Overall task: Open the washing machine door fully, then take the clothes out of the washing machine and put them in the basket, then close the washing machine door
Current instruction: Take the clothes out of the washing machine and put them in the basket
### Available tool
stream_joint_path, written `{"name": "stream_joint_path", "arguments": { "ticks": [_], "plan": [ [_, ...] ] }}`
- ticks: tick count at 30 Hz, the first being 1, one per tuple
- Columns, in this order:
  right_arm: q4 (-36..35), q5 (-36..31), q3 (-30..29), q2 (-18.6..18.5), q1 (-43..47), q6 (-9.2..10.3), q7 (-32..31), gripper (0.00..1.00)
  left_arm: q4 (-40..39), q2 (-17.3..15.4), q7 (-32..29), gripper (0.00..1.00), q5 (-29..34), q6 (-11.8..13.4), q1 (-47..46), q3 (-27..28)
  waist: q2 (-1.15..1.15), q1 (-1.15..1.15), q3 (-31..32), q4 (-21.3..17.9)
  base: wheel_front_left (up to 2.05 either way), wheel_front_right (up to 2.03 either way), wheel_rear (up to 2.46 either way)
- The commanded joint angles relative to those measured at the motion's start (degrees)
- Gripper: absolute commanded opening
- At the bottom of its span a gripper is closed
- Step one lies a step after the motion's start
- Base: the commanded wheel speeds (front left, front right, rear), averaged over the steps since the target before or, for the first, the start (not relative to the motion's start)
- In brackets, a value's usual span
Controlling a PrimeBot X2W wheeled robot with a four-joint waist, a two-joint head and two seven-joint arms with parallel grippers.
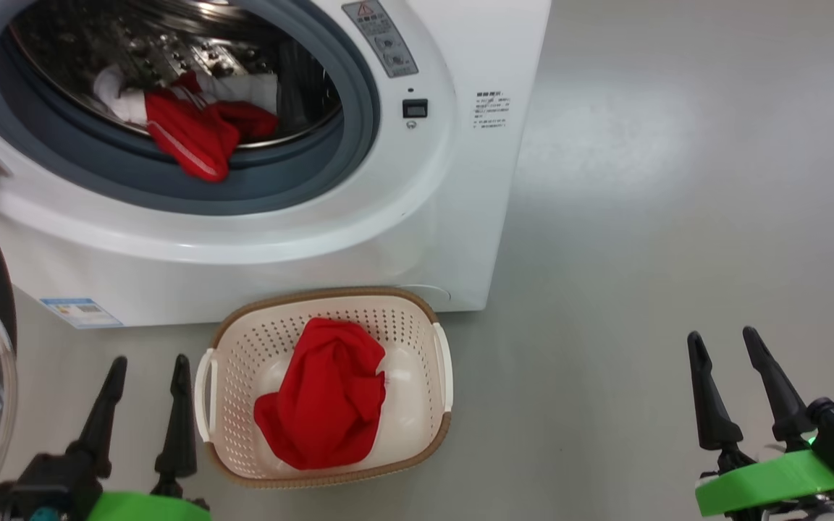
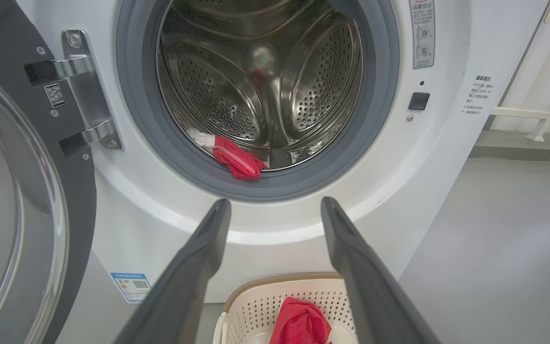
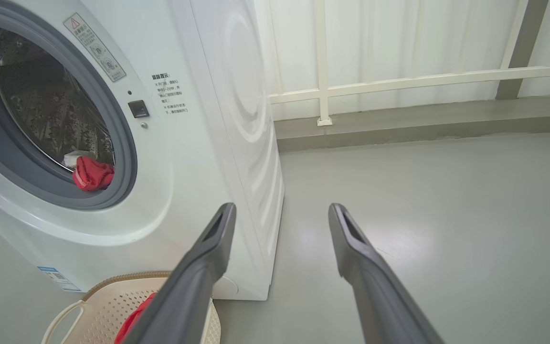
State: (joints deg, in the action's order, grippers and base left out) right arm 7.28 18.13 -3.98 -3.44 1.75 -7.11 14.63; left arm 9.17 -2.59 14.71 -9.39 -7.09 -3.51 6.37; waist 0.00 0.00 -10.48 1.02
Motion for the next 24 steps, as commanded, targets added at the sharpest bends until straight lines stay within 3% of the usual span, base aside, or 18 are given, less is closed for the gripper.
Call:
{"name": "stream_joint_path", "arguments": {
  "ticks": [1, 8, 17, 24],
  "plan": [
    [-1.26, 0.25, 1.53, -0.58, -1.99, -0.37, 0.37, 1.00, -0.92, -0.63, 0.29, 1.00, 0.84, -0.19, -2.12, 1.68, 0.00, 0.00, -1.18, -0.05, 0.00, 0.00, 0.00],
    [-1.52, 0.24, 2.36, 0.05, -5.39, -0.37, 0.37, 1.00, 5.98, -2.31, 0.29, 1.00, 1.83, -0.29, -12.13, 0.40, 0.00, 0.00, -7.00, -0.23, 0.00, 0.00, 0.00],
    [-2.29, -0.09, 2.28, 0.43, -10.25, -0.37, 0.37, 1.00, 21.81, -5.13, 0.29, 1.00, 2.80, 0.11, -31.94, -0.37, 0.00, 0.00, -15.53, -0.93, 0.00, 0.00, 0.00],
    [-2.54, -0.39, 2.10, 0.52, -11.34, -0.37, 0.37, 1.00, 32.86, -6.56, 0.29, 1.00, 3.88, 0.42, -43.37, -1.88, 0.00, 0.00, -17.87, -0.67, 0.00, 0.00, 0.00]
  ]
}}
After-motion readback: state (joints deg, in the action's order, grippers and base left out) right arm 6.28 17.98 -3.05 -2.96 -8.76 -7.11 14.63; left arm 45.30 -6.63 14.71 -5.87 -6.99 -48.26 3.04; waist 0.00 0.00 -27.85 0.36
